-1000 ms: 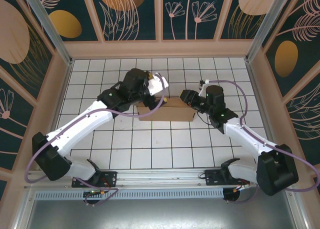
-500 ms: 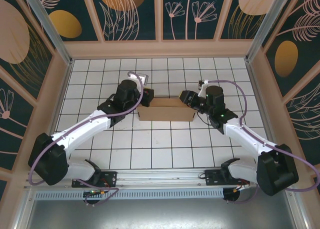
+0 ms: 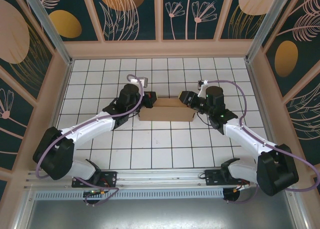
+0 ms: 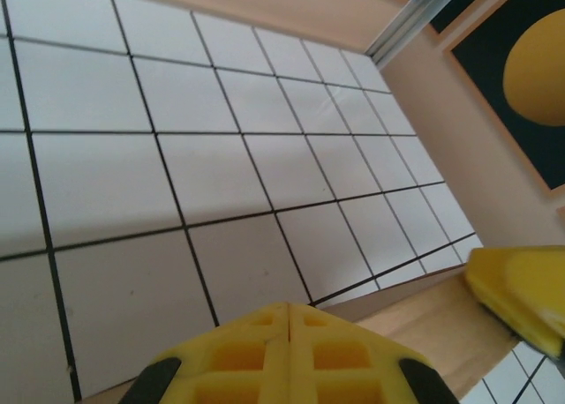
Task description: Fold the paper box
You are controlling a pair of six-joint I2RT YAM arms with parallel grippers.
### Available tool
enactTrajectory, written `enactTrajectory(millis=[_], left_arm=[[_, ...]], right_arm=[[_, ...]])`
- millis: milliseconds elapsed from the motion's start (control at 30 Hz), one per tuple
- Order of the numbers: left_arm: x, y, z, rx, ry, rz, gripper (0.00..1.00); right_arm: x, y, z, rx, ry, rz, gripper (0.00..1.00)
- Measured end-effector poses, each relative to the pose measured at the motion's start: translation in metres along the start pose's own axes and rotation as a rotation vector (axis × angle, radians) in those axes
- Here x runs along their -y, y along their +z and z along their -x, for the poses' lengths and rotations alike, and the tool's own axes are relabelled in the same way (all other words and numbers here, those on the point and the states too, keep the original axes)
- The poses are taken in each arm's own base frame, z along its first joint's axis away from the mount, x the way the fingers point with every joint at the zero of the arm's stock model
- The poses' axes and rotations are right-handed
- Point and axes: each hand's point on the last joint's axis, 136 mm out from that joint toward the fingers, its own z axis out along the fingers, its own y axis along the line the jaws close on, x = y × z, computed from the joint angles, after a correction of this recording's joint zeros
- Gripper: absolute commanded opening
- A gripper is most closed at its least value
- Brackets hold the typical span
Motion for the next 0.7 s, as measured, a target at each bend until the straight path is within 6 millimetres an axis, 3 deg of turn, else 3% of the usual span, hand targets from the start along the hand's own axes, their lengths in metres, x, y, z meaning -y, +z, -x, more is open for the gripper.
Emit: enactTrajectory(millis=[133,433,700], left_arm=[[-0.005,0.001,-0.005,-0.006,-0.02,0.014,0.0],[-0.005,0.003,-0.004,0.0,-0.02,0.01,0.0],[-0.006,0.004,-0.005,0.001,-0.019,0.009,0.0]], right_arm=[[-0.007,-0.001,0.001,-0.032,-0.027,-0.012,0.6],[-0.004,-0.026,0.02,-0.05,-0.103,-0.227,0.59],[0.021,-0.047,0.006,-0.087,-0.108,-0.359,0.57]])
